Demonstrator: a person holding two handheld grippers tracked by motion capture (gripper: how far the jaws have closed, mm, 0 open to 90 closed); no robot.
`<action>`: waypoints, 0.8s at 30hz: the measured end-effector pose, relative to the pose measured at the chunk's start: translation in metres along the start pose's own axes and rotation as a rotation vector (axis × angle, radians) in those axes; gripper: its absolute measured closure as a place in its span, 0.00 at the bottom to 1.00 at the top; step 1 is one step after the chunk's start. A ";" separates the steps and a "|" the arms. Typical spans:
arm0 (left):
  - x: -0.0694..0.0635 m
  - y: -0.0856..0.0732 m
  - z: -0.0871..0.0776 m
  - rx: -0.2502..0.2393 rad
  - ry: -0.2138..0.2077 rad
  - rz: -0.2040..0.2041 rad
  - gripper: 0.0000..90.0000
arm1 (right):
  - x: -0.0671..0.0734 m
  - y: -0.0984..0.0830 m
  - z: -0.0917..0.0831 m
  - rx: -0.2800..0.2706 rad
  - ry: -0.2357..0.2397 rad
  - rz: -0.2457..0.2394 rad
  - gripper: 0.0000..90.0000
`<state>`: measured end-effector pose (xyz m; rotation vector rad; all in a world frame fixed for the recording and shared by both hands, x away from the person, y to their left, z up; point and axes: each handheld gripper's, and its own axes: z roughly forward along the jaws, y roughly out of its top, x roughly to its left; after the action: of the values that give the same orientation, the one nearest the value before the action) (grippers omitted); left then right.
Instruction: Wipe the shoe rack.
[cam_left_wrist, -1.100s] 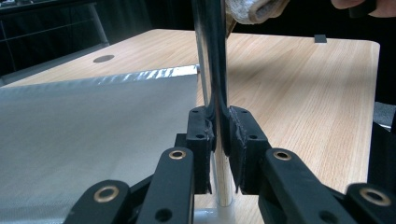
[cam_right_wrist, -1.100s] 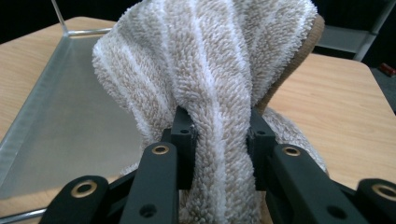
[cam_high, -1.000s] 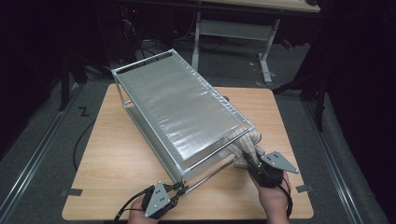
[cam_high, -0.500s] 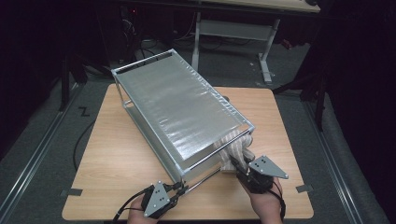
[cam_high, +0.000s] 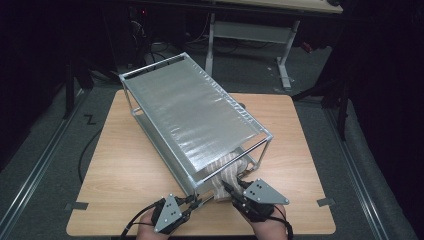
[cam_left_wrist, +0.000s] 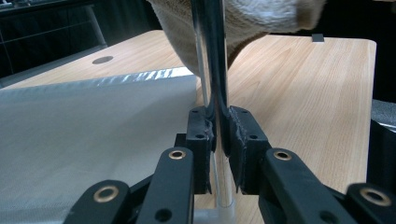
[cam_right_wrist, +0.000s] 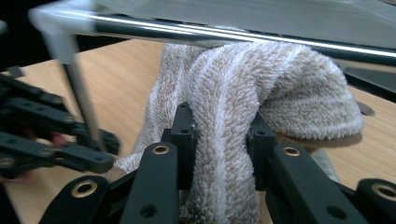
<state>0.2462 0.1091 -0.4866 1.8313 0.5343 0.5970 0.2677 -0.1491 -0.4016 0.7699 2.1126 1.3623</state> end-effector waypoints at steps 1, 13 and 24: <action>0.000 0.000 0.000 0.000 0.000 -0.001 0.88 | 0.004 0.001 0.000 -0.003 0.019 -0.004 0.79; 0.000 0.000 0.000 -0.001 0.001 -0.001 0.88 | 0.034 0.008 0.000 -0.015 0.118 -0.066 0.79; -0.001 0.000 0.000 -0.002 0.003 -0.005 0.88 | 0.031 0.007 0.000 -0.012 0.087 -0.062 0.79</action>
<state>0.2461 0.1084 -0.4868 1.8271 0.5397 0.5968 0.2472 -0.1248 -0.3982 0.6457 2.1744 1.3979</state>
